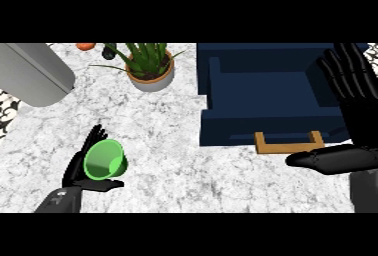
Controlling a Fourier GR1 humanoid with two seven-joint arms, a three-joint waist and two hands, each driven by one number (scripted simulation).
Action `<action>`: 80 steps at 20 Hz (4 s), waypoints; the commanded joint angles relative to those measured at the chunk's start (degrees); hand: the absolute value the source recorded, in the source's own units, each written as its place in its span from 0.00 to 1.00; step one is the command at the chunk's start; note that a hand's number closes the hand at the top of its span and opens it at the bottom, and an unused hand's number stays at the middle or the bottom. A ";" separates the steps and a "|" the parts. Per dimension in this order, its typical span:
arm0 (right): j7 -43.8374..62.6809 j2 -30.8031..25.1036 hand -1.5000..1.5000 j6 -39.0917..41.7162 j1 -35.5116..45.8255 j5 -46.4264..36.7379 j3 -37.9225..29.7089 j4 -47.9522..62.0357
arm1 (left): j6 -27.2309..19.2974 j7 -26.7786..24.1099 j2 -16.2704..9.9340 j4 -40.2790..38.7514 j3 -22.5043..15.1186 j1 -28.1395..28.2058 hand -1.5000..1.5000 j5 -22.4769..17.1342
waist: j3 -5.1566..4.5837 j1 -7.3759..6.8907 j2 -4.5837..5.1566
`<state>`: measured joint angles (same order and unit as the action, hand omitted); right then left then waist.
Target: Pick up the cup, place it into the drawer and close the drawer
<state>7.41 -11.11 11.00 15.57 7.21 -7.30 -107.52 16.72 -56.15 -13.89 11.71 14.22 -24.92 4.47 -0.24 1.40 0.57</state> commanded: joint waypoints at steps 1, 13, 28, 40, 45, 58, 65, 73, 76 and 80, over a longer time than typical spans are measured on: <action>-0.27 -1.00 0.00 0.14 1.79 0.35 -1.52 2.49 | 10.36 -5.07 -0.52 -0.90 0.14 -0.35 0.00 -0.64 | -0.04 -0.07 0.18; 1.46 -2.39 0.00 1.09 1.25 1.94 -2.67 0.30 | -8.81 -15.80 4.47 6.32 2.37 -0.13 1.00 -1.30 | 0.02 0.10 -0.09; 0.04 -2.50 0.00 0.94 1.83 0.47 -2.75 3.35 | -5.37 -5.36 9.32 16.89 2.76 -8.65 1.00 -6.71 | 0.25 -1.53 -0.66; -0.08 0.03 0.00 -1.41 -0.29 -2.14 -0.55 0.83 | -12.47 22.94 12.88 35.41 -3.29 -24.10 1.00 -8.07 | 0.26 -1.62 -0.92; -0.83 -1.43 0.00 0.61 -1.24 0.04 -2.47 1.32 | -20.92 29.64 13.85 36.53 -9.43 -30.68 1.00 -10.30 | 0.25 -0.66 -0.69; -0.67 -2.04 0.00 1.13 2.33 0.63 -2.26 2.32 | -34.29 38.89 13.88 13.92 -18.63 -48.92 1.00 -15.19 | 0.29 2.59 0.31; -4.40 0.03 0.00 2.07 1.62 0.01 -0.02 4.67 | -33.27 43.09 13.88 6.63 -26.85 -51.49 1.00 -19.45 | 0.38 6.06 1.16; -3.08 -0.27 0.00 2.26 8.05 -0.05 1.28 6.32 | -32.06 44.71 13.89 4.87 -34.14 -50.11 0.00 -21.34 | 0.36 9.81 2.25; -3.97 0.41 0.00 3.68 8.60 0.68 2.67 7.00 | -30.83 40.91 13.89 7.16 -32.87 -47.86 0.00 -25.23 | 0.30 9.81 2.51; -2.40 1.15 0.00 9.36 8.60 6.65 5.47 6.27 | -32.12 38.78 13.88 8.86 -31.22 -47.57 0.00 -29.81 | 0.27 10.91 2.39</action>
<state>4.13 -10.54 16.79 23.33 10.36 -4.04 -100.71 -15.29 -14.72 0.00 19.15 -18.06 -73.76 -21.49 0.10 11.55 2.90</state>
